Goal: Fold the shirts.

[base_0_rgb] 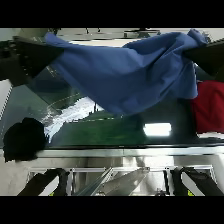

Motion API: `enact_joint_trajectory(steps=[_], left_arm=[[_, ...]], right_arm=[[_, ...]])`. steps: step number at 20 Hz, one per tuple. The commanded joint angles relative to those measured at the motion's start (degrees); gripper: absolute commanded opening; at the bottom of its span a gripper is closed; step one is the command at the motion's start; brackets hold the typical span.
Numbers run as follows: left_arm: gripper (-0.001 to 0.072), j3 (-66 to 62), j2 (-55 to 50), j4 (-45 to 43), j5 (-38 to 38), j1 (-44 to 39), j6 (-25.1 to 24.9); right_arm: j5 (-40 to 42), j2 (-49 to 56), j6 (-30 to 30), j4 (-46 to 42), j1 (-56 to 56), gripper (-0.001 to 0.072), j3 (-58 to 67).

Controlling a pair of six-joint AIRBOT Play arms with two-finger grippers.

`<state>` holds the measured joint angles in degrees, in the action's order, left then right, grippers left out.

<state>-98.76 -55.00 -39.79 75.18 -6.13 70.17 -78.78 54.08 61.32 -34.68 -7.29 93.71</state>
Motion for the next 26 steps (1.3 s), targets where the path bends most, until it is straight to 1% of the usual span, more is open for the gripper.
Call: enact_joint_trajectory(steps=[1,4,7,9,12,13,14,15,16,17,18,19,20,24,26], left_arm=[[0.0025,-0.3,-0.8,-6.7,2.0,-1.4,3.0],[0.0024,-0.3,-11.0,-11.3,6.1,-6.3,3.2],[0.0024,-0.3,-23.7,-21.9,6.9,-10.2,3.7],[0.0024,-0.3,-31.8,-26.7,5.0,-10.0,3.7],[0.0026,-0.3,-42.0,-26.0,0.3,-7.3,3.6],[0.0025,-0.3,-44.7,-25.6,-0.2,-6.6,3.5],[0.0028,-0.3,-46.9,-24.6,0.1,-6.1,3.3],[0.0216,-0.4,-48.8,-24.3,0.8,-5.4,3.3],[0.0482,-0.4,-50.0,-24.4,1.4,-5.0,3.4],[0.0720,-0.3,-50.8,-24.5,1.7,-4.4,3.4],[0.0713,-0.4,-50.9,-24.6,1.9,-4.0,3.3],[0.0713,-0.3,-50.6,-24.5,2.1,-3.5,3.3],[0.0713,-0.4,-50.1,-24.6,2.8,-3.2,3.3],[0.0712,-0.3,-47.0,-24.7,6.6,-3.1,3.4],[0.0713,-0.3,-45.6,-24.7,9.6,-3.1,4.5]], right_arm=[[0.3,4.2,0.3,-0.2,0.2,0.0017,1.2],[-1.2,14.6,0.3,-0.3,3.0,0.0017,1.1],[-0.9,27.4,0.2,-1.9,6.8,0.0017,1.1],[2.3,36.2,0.7,-4.3,8.6,0.0017,1.1],[10.8,47.1,3.9,-5.2,10.1,0.0019,1.2],[12.1,49.3,5.4,-5.2,10.3,0.0088,1.2],[12.4,51.0,6.1,-5.3,10.5,0.0254,1.2],[12.3,51.8,6.1,-5.3,10.5,0.0342,1.2],[12.3,51.9,6.6,-5.7,10.4,0.0501,1.2],[12.3,51.6,8.4,-6.6,10.3,0.0542,1.2],[12.2,51.2,11.7,-8.6,10.3,0.0540,1.3],[11.1,50.5,14.5,-11.6,10.3,0.0521,1.3],[8.8,49.5,16.7,-15.4,10.5,0.0464,1.3],[-1.3,45.6,21.8,-34.5,13.4,0.0461,1.2],[-5.2,43.6,22.9,-40.8,14.3,0.0462,0.7]])
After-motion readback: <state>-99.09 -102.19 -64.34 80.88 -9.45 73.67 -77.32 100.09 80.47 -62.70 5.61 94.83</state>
